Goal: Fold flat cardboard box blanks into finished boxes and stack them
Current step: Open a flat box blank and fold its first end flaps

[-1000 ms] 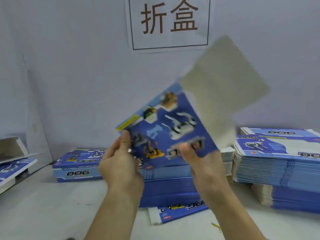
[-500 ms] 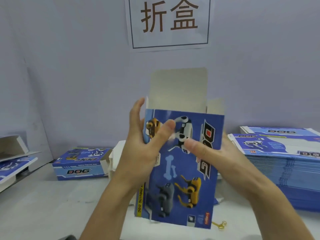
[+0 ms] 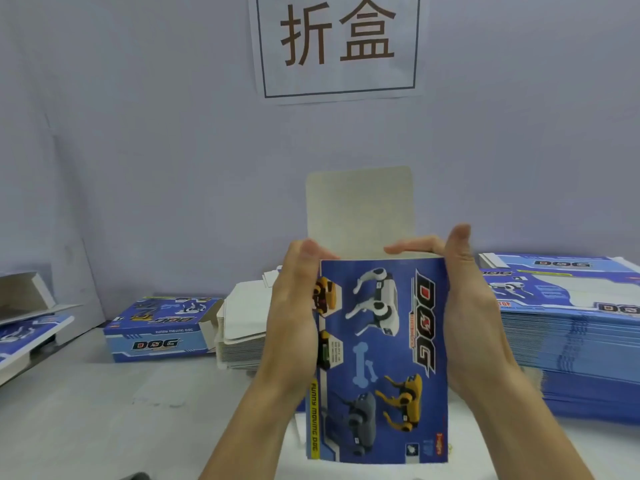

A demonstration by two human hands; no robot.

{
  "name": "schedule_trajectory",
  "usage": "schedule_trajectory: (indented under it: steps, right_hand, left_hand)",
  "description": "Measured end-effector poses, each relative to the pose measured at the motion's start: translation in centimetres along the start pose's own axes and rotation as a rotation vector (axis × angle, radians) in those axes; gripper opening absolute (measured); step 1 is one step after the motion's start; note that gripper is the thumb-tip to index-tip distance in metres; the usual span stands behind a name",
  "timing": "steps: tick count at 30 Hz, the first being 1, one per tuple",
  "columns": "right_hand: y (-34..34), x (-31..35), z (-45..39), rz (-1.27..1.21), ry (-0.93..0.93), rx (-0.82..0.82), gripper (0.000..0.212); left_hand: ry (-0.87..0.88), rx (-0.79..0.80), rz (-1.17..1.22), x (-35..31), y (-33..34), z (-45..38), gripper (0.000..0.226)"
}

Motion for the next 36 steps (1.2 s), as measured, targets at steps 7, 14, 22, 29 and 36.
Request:
schedule_trajectory:
  steps: [7,14,22,29,36]
  right_hand:
    - [0.9,-1.4,0.0,-0.034,0.075,-0.048,0.012]
    - [0.8,-1.1,-0.2,-0.06,0.054,-0.074,0.024]
    - [1.4,-1.4,0.4,-0.219,-0.047,-0.002,0.015]
    - [0.5,-0.5,-0.1,-0.189,-0.114,-0.005,0.01]
    - [0.8,-0.8,0.0,-0.155,-0.07,0.102,0.021]
  left_hand:
    - [-0.127,-0.059,0.024,-0.3,-1.4,-0.8,0.011]
    - [-0.089,0.024,0.119,-0.4,-0.7,-0.5,0.038]
    - [-0.072,0.032,0.211,-0.5,-1.8,-0.5,0.032]
    - [0.052,0.235,0.057,-0.8,-1.8,-0.4,0.018]
    - [0.183,0.174,-0.163,-0.9,-1.9,-0.5,0.029]
Point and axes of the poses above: each hand's wrist, its own z-axis away from the middle knuckle, its own y-axis out of the palm, x = y × z, the point moved 4 cm from there along -z, towards the middle knuckle, and after that the axes turned 1 degree about -y, right-handed, at the moved point
